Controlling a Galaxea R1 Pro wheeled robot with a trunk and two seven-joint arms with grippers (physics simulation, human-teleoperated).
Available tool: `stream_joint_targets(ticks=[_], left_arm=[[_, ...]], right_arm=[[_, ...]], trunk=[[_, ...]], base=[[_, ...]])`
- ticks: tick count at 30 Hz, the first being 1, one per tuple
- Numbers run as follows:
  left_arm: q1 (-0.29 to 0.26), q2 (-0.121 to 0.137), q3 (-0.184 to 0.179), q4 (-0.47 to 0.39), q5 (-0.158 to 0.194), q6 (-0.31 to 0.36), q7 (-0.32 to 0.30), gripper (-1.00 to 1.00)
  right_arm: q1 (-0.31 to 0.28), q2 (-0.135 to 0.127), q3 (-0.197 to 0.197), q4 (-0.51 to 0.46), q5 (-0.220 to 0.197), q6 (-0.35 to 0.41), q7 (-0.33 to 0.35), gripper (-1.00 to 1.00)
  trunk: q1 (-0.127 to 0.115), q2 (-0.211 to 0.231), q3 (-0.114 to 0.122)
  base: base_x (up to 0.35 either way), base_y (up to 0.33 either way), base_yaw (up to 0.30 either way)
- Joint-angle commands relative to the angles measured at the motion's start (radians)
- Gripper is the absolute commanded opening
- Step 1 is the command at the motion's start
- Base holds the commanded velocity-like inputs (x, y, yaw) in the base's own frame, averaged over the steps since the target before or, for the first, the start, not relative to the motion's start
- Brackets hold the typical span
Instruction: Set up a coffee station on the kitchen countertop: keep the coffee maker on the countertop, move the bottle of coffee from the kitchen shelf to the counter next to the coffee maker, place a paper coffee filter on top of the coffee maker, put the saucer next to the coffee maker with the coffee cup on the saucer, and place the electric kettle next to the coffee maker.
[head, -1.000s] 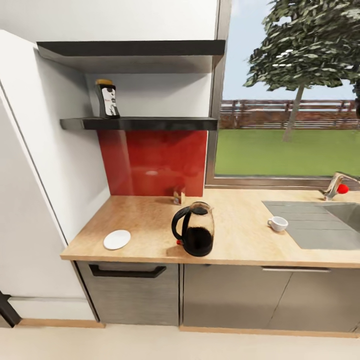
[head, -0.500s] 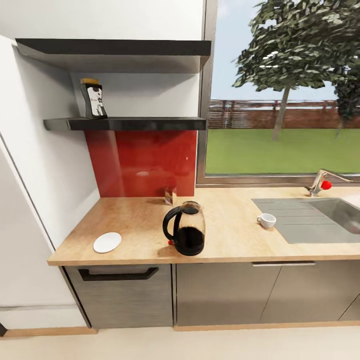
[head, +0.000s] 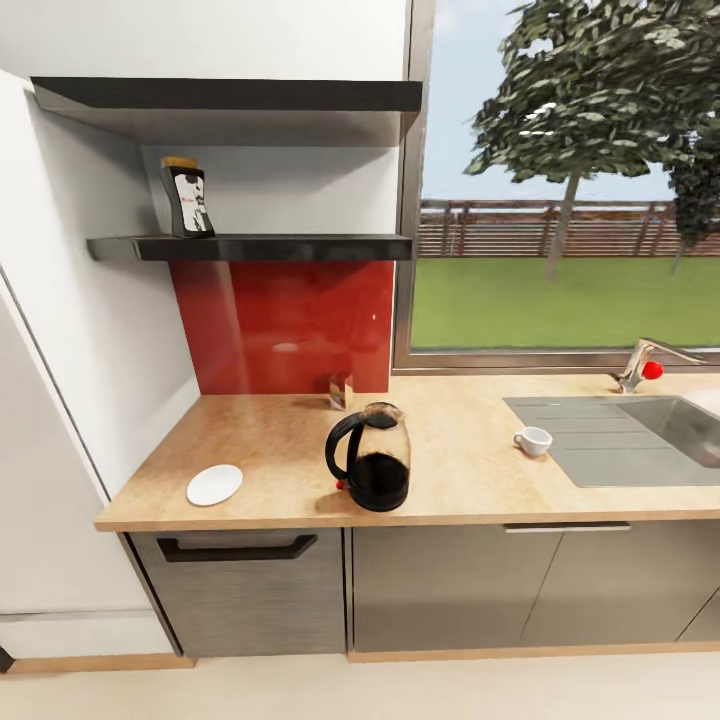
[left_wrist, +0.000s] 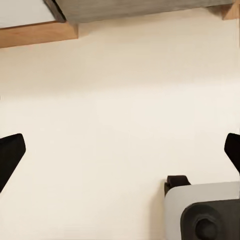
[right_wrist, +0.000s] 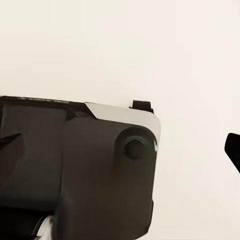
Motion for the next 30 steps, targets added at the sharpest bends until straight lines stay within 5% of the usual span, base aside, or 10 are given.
stream_joint_targets(ticks=[1, 22, 30], left_arm=[[-0.001, 0.000, 0.000, -0.022, 0.004, -0.003, -0.004, 1.00], [-0.002, -0.014, 0.006, -0.447, 0.014, -0.053, -0.003, 1.00], [-0.005, -0.064, 0.005, -0.720, 0.032, -0.054, 0.005, 1.00]], right_arm=[[0.000, -0.002, 0.008, -0.005, -0.001, 0.001, 0.003, 1.00], [0.000, -0.010, 0.012, -0.059, 0.002, 0.002, 0.001, 1.00], [0.000, -0.011, 0.012, -0.058, 0.002, 0.002, 0.001, 1.00]], trunk=[[0.001, -0.002, -0.002], [0.001, -0.002, -0.002], [0.001, -0.002, -0.002]], base=[[0.000, 0.000, 0.000], [-0.089, 0.000, -0.017], [-0.002, 0.000, -0.001]])
